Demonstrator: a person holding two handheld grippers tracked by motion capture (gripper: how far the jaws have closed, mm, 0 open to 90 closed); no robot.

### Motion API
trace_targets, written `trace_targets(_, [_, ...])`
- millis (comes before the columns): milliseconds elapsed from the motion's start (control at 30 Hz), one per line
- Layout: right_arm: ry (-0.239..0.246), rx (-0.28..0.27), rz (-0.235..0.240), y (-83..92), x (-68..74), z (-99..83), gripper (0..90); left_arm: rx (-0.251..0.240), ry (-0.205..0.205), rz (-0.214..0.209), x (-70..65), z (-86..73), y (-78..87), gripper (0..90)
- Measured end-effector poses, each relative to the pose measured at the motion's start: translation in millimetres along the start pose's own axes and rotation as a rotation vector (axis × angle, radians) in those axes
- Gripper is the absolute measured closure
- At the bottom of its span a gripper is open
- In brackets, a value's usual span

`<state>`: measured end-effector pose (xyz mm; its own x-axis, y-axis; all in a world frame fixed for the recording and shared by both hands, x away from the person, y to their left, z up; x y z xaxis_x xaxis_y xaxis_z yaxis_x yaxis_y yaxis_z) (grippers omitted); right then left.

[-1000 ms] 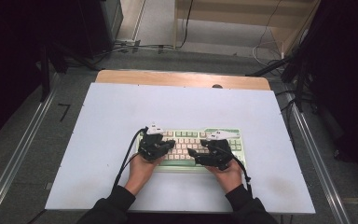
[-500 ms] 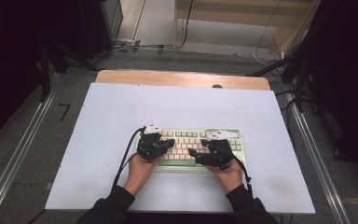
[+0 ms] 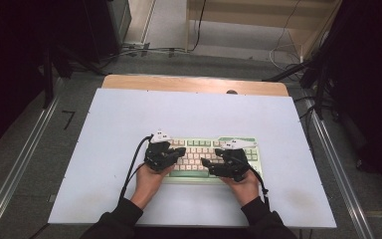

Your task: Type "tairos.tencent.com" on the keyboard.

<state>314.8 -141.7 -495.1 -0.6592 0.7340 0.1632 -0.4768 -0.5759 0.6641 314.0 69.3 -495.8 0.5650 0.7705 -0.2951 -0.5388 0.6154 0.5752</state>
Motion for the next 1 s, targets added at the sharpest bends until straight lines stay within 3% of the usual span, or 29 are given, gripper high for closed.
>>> trace_targets(233, [0.001,0.000,-0.001,0.0,0.0,-0.1,32.2,-0.014,0.002,0.002,0.0,0.7,3.2,86.7])
trace_targets(400, [0.001,0.000,-0.001,0.0,0.2,-0.1,32.2,-0.022,0.008,0.009,1.1,1.0,6.5,80.0])
trace_targets(600, [-0.003,-0.002,0.000,1.7,0.1,-0.1,32.5,-0.053,0.012,0.037,2.5,0.7,12.9,62.8])
trace_targets(667, [-0.004,-0.003,-0.001,2.4,-0.2,-0.2,33.6,-0.073,0.004,0.088,3.4,0.0,16.3,52.0])
trace_targets(800, [-0.004,-0.007,-0.001,4.4,-0.5,-0.2,39.2,-0.100,0.008,0.134,7.3,-0.2,23.0,39.7])
trace_targets(933, [-0.001,-0.015,-0.006,6.4,-0.3,-0.8,51.4,-0.118,0.023,0.144,12.4,-1.1,28.9,38.1])
trace_targets(1000, [-0.002,-0.015,-0.008,7.2,-0.3,-1.5,61.7,-0.118,0.030,0.149,15.0,-2.1,30.6,37.3])
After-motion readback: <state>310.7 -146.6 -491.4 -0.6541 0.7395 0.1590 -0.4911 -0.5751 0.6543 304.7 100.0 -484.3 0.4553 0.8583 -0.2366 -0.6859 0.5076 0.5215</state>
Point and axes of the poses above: each handheld gripper's, and its own axes: y roughly backward along the jaws, z roughly out of its top, x roughly to its left, the point moved 3 cm from there along -y, roughly forward along the jaws, and after that the axes turned 1 degree about x, right-handed, at the moved point
